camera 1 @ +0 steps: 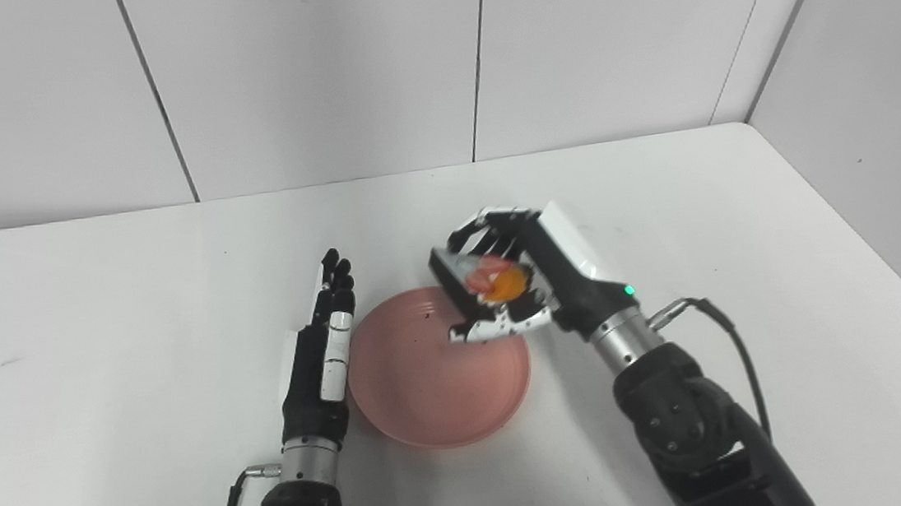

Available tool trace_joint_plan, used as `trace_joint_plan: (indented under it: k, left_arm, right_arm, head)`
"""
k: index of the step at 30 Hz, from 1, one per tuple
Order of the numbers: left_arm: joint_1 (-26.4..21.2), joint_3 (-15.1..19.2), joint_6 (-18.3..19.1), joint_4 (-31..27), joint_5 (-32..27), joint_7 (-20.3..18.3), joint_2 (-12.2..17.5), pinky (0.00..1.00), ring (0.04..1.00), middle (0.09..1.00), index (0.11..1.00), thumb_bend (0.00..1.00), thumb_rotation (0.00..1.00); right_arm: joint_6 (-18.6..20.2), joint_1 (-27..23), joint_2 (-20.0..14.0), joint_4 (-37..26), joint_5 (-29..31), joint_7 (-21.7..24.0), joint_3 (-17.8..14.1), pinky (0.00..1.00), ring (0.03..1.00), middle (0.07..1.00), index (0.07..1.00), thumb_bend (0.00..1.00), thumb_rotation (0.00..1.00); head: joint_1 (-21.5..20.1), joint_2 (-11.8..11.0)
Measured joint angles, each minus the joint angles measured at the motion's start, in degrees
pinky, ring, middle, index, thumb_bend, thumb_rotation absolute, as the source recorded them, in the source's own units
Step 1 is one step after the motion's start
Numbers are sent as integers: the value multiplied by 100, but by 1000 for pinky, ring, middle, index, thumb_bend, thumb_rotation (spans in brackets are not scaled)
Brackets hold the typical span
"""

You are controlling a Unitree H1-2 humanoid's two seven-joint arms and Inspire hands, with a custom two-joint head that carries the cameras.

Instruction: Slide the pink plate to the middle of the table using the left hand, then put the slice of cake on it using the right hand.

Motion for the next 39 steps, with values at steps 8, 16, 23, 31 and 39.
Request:
trace_joint_plan:
  k: [8, 16, 23, 31, 39]
  left_arm:
    - [-9, -2, 0, 3, -1, 51, -22, 1000, 1000, 1000, 1000, 689, 1000]
    - [0, -16, 15, -55, 2, 77, -24, 1000, 1000, 1000, 1000, 716, 1000]
    - [2, -14, 20, -58, -20, 74, -23, 1000, 1000, 1000, 1000, 722, 1000]
    - [3, -16, 14, -60, -17, 76, -19, 1000, 1000, 1000, 1000, 708, 1000]
    - [13, -12, 14, -76, -9, 99, -19, 1000, 1000, 1000, 1000, 714, 1000]
  right_arm:
    - [-254, 9, 63, 531, -309, 42, 448, 368, 436, 454, 520, 524, 0]
    - [-263, 15, 66, 830, -477, 124, 592, 403, 467, 455, 523, 523, 0]
    - [-343, 6, 4, 1014, -669, 109, 656, 534, 613, 614, 505, 519, 92]
    - [-559, 8, -108, 1061, -790, 83, 708, 758, 867, 888, 872, 684, 388]
    - [-993, 41, -186, 1095, -290, 104, 574, 960, 1000, 1000, 997, 742, 578]
  head:
    - [0, 62]
    - [-9, 79]
    - [-17, 70]
    - [-35, 70]
    - [-35, 79]
